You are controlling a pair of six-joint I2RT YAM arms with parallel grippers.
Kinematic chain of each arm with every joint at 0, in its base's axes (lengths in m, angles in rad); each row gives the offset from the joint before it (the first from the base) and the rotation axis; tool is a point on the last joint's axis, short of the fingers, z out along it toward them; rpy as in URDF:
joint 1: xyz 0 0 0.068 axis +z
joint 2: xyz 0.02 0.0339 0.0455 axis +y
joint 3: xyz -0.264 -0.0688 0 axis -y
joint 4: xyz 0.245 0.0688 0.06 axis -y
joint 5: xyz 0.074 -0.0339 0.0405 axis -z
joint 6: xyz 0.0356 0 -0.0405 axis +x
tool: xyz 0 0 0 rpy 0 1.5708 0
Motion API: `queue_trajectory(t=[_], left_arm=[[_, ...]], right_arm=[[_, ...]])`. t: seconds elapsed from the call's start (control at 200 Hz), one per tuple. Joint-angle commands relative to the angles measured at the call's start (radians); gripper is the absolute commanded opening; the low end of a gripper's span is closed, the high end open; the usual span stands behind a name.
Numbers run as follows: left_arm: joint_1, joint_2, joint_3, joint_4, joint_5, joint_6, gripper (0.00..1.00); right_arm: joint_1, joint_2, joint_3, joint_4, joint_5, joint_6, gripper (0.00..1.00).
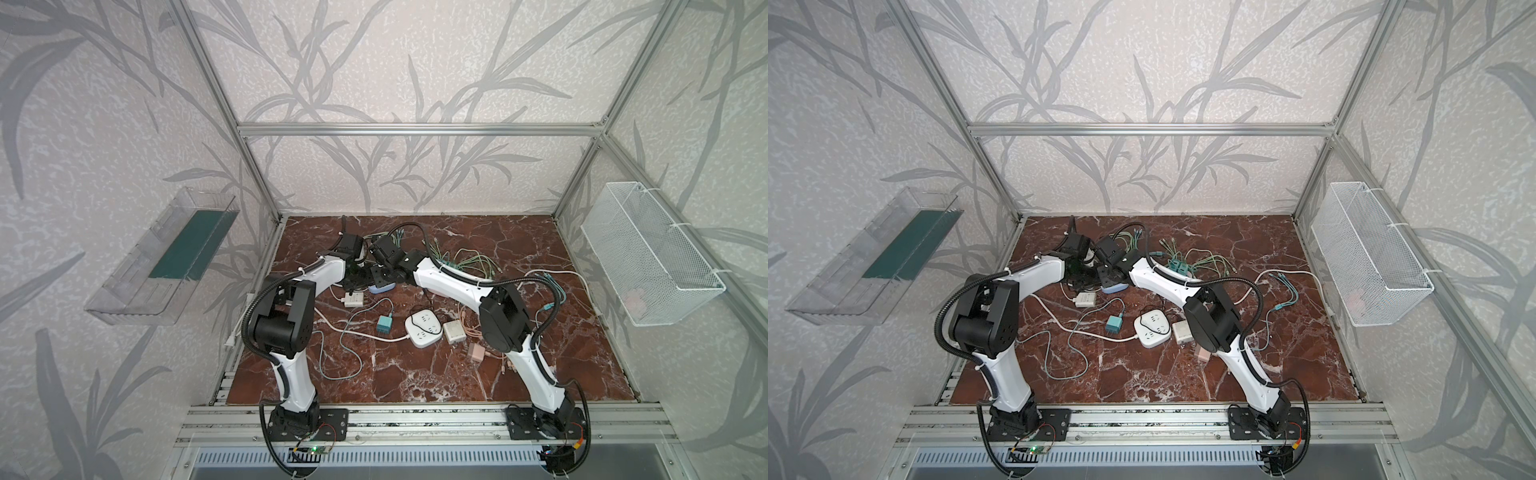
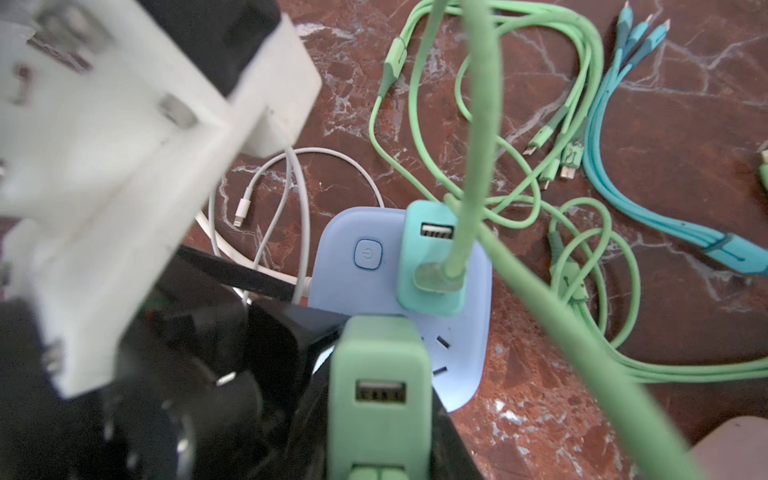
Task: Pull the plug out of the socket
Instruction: 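Carry the teal charger away from the blue strip with the right gripper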
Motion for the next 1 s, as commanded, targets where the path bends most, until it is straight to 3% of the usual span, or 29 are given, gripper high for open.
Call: queue_trajectory(t=[0.0, 0.495, 0.995], left_arm=[[-0.006, 0.064, -0.064, -0.080, -0.045, 0.005, 0.48], [-0.006, 0.038, -0.072, -0.057, -0.027, 0.014, 0.47], [-0.006, 0.028, -0.071, -0.056, -0.032, 0.017, 0.47]], right_arm=[[-0.010, -0.096, -0.024, 0.004, 0.004, -0.018, 0.16], [-0.156, -0.269, -0.466, 0.352, -0.421, 0.165, 0.16], [-0.160, -0.260, -0.507, 0.269, -0.498, 0.169, 0.16]])
